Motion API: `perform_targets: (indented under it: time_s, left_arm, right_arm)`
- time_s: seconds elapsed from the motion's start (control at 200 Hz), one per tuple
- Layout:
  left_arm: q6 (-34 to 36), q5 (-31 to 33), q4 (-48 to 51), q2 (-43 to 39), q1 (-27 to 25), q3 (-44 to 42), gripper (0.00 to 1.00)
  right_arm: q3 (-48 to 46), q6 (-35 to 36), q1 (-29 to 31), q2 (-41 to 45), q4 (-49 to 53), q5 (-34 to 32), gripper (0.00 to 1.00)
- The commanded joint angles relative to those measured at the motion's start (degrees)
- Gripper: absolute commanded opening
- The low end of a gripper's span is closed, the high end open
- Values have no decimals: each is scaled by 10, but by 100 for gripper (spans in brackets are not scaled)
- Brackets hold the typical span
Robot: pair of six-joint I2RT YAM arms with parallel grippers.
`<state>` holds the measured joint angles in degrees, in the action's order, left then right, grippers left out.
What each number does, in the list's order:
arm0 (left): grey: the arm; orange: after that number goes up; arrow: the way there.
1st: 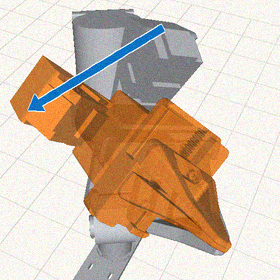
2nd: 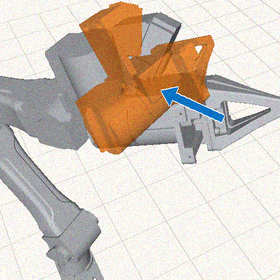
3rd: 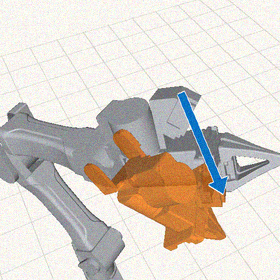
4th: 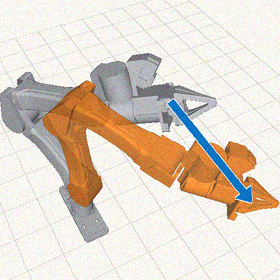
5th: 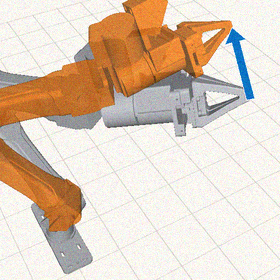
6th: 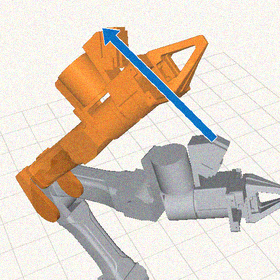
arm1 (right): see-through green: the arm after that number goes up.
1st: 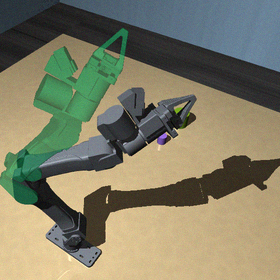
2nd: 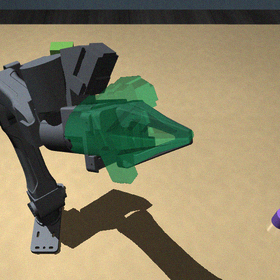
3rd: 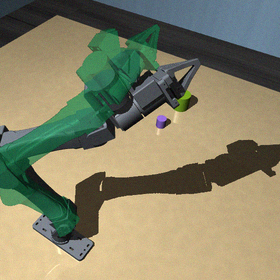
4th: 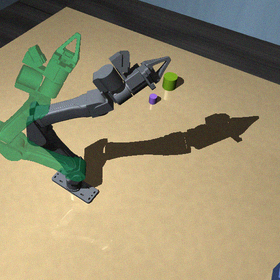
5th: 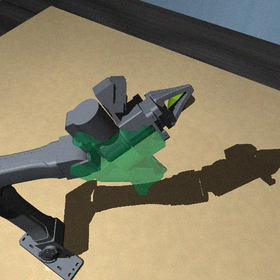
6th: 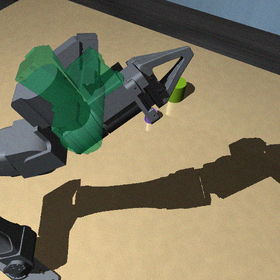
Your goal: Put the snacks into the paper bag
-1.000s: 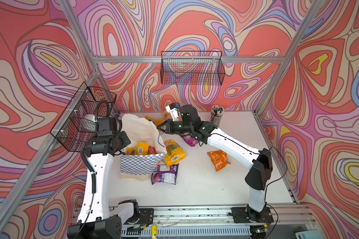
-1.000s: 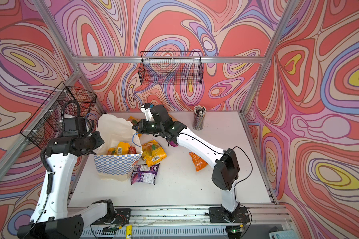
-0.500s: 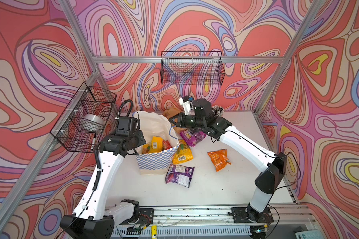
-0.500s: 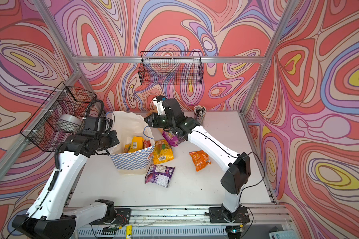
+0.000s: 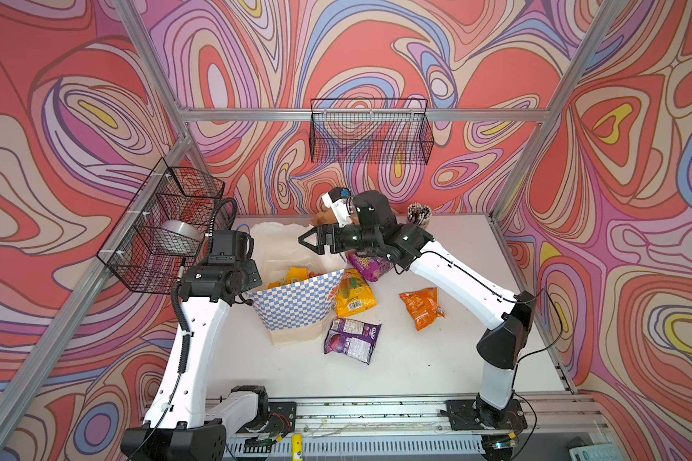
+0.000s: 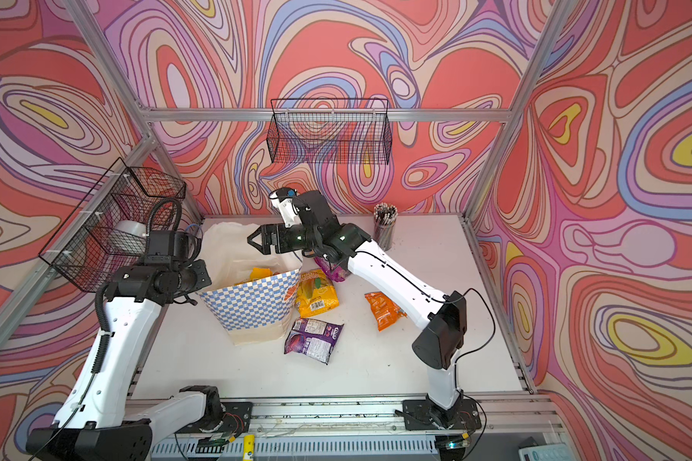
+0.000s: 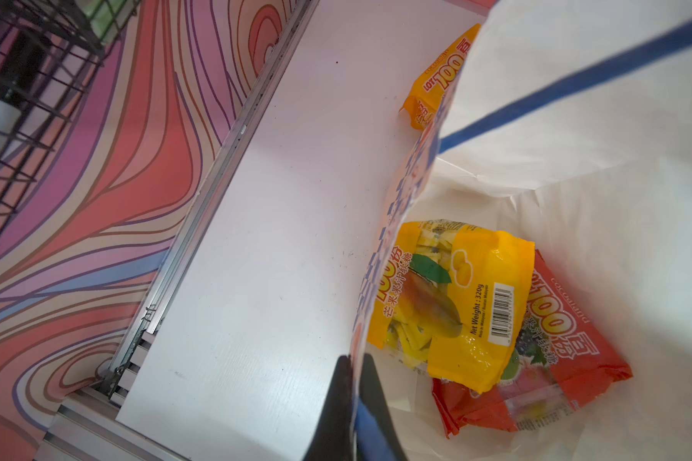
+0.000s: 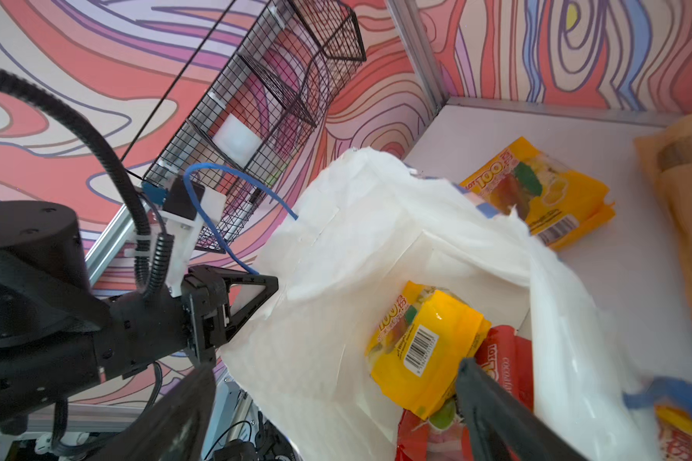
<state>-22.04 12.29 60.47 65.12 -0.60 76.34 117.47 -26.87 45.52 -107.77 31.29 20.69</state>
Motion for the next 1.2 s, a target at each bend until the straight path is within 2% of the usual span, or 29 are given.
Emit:
perform_targets:
  time_s: [0.0,0.15,0.285,0.426,0.496,0.576,0.736,0.916,1.192]
  left_arm:
    - [19,14,11,-9,15,-9,0]
    - [5,18,11,-22,27,-27,0]
    - [2,13,8,-42,57,-34,0]
    - [0,13,14,-41,63,-42,0]
    - [-8,12,9,-51,65,-52,0]
    - [-16,18,7,-63,68,-55,0]
    - [-17,33,14,-77,78,-51,0]
    - [-24,10,10,-72,78,-48,0]
    - [-24,-3,7,-72,78,-48,0]
  right_arm:
    - [32,65,-24,58,61,-59,98]
    - [-64,50,-99,148,12,-99,99]
    - [-111,34,-163,159,5,-126,98]
    - [-154,22,-188,153,-55,-75,98]
    - [-144,37,-188,110,-44,-62,98]
    - [-115,69,-188,33,-9,-101,98]
    - [-42,152,-188,-109,18,-132,98]
    - [62,231,-185,-250,22,-122,99]
    - [194,273,-186,-397,11,-135,98]
